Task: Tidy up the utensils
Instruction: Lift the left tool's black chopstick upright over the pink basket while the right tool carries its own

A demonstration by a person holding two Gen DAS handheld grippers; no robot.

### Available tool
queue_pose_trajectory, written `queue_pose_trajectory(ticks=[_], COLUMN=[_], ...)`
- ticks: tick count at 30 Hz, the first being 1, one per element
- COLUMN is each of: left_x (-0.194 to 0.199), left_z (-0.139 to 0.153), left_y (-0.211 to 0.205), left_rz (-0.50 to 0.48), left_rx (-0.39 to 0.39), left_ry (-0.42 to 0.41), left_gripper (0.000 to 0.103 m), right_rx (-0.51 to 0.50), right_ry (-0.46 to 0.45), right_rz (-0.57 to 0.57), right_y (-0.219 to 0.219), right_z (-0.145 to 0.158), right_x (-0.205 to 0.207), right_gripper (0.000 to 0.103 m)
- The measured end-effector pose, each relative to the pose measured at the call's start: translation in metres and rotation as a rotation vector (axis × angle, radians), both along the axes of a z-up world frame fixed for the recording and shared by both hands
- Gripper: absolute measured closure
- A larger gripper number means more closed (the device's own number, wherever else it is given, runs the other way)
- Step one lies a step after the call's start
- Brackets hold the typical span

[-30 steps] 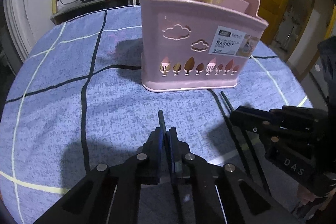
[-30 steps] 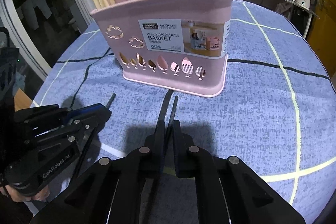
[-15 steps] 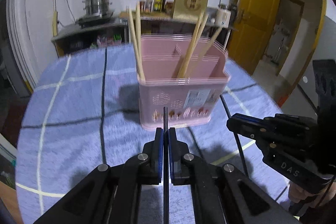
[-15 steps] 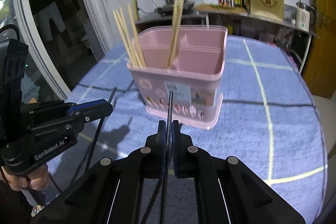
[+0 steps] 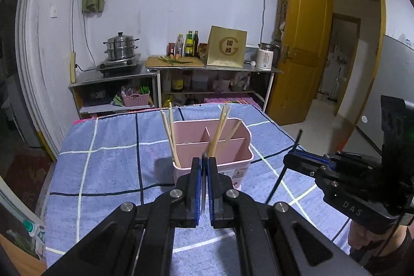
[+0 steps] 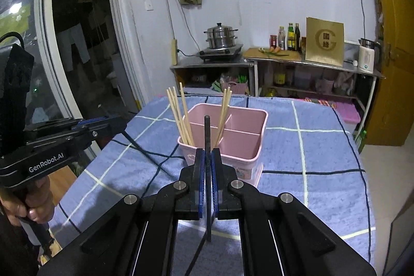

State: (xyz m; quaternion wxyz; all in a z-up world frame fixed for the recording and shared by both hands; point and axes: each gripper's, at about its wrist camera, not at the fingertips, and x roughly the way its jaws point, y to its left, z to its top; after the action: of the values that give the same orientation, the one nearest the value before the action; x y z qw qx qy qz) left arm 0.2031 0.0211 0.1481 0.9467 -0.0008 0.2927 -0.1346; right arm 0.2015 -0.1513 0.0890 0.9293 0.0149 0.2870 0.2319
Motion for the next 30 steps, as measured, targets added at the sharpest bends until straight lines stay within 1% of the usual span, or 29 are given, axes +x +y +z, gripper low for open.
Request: queue_pose_trajectory(ticks=[8, 23, 30], left_x=[-0.006, -0.012, -0.005], left_z=[-0.003, 0.003, 0.017], left_y=[-0.005, -0.003, 0.002], left_rz=[-0.003, -0.023, -0.028], left_rx=[0.008, -0.001, -0.019], left_ry=[0.019, 0.007, 0.010], left_gripper=[0.099, 0.099, 0.099], right_rx=[-0.007, -0.024, -0.023], right_ry=[-0.001, -0.034, -0.065], right_rz=[0.008, 0.033, 0.029], right_y=[0.001, 0.004, 0.005], right_z=[-0.001, 0.007, 0.021], right_x=[-0.006, -0.011, -0.009], right_gripper=[0.098, 0.099, 0.099])
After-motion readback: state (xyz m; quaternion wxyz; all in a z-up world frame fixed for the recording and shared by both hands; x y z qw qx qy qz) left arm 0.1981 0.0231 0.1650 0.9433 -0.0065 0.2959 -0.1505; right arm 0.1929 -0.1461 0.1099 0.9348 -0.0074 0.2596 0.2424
